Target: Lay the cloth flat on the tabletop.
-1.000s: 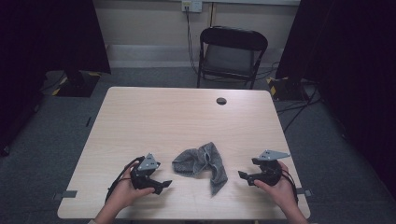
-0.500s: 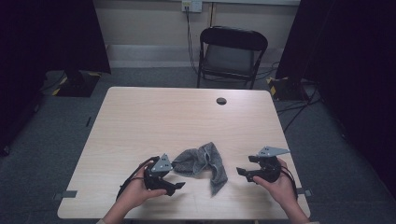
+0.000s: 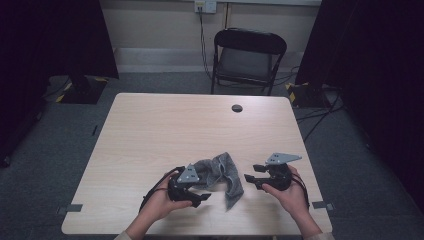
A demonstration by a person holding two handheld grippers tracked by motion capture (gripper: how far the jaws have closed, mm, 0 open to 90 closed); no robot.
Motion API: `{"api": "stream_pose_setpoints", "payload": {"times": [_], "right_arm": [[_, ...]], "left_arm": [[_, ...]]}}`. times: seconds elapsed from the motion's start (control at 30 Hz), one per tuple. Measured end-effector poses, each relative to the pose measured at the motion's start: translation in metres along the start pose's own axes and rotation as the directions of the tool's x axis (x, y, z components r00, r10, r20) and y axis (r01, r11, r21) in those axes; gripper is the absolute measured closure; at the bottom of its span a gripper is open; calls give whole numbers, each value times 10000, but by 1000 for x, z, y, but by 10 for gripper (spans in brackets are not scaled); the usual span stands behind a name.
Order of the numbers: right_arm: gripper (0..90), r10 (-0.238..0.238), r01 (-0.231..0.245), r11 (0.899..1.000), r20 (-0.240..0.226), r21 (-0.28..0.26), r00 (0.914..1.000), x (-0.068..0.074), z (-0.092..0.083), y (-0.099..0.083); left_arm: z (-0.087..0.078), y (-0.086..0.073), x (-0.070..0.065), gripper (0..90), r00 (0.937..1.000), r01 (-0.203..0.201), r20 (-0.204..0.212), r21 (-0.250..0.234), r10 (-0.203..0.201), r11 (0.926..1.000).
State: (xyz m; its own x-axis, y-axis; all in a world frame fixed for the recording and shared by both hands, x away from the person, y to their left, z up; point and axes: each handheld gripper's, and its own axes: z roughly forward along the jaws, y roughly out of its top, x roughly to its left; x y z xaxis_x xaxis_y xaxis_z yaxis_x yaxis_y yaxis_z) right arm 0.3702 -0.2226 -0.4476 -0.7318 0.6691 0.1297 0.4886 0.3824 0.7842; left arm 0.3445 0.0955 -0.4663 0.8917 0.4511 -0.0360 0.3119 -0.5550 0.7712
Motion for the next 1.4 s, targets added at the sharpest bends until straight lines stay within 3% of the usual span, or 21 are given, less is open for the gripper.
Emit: {"api": "stream_pose_setpoints", "payload": {"times": [0.23, 0.37, 0.47, 0.8, 0.93, 1.17, 1.4], "right_arm": [[502, 204, -214, 9995, -408, -251, 9990, 5, 3, 9], [518, 89, -95, 9999, -581, -116, 9983, 7, 9, 10], [518, 8, -5, 10000, -691, 45, 9976, 10, 15, 11], [521, -100, 123, 9997, -1035, 216, 9946, 17, 30, 18], [528, -79, 100, 9998, -1168, 180, 9931, 18, 33, 23], [544, -81, 106, 9998, -1432, 167, 9897, 22, 39, 34], [614, 32, 32, 9991, -1509, 423, 9885, 25, 53, 32]], "left_arm": [[8, 4, 1, 387, 9997, -176, -193, -190, 173, 9997], [12, 4, 1, 395, 9965, -767, -320, 24, 767, 9971], [14, 2, 1, 407, 9976, -673, -139, 62, 674, 9977], [17, 4, 2, 468, 9979, -576, -301, 0, 575, 9983], [18, 5, 5, 491, 9954, -768, -575, 78, 771, 9970], [19, 3, 8, 511, 9962, -765, -406, 161, 771, 9969], [22, 3, 9, 550, 9980, -577, -236, 139, 580, 9982]]}}
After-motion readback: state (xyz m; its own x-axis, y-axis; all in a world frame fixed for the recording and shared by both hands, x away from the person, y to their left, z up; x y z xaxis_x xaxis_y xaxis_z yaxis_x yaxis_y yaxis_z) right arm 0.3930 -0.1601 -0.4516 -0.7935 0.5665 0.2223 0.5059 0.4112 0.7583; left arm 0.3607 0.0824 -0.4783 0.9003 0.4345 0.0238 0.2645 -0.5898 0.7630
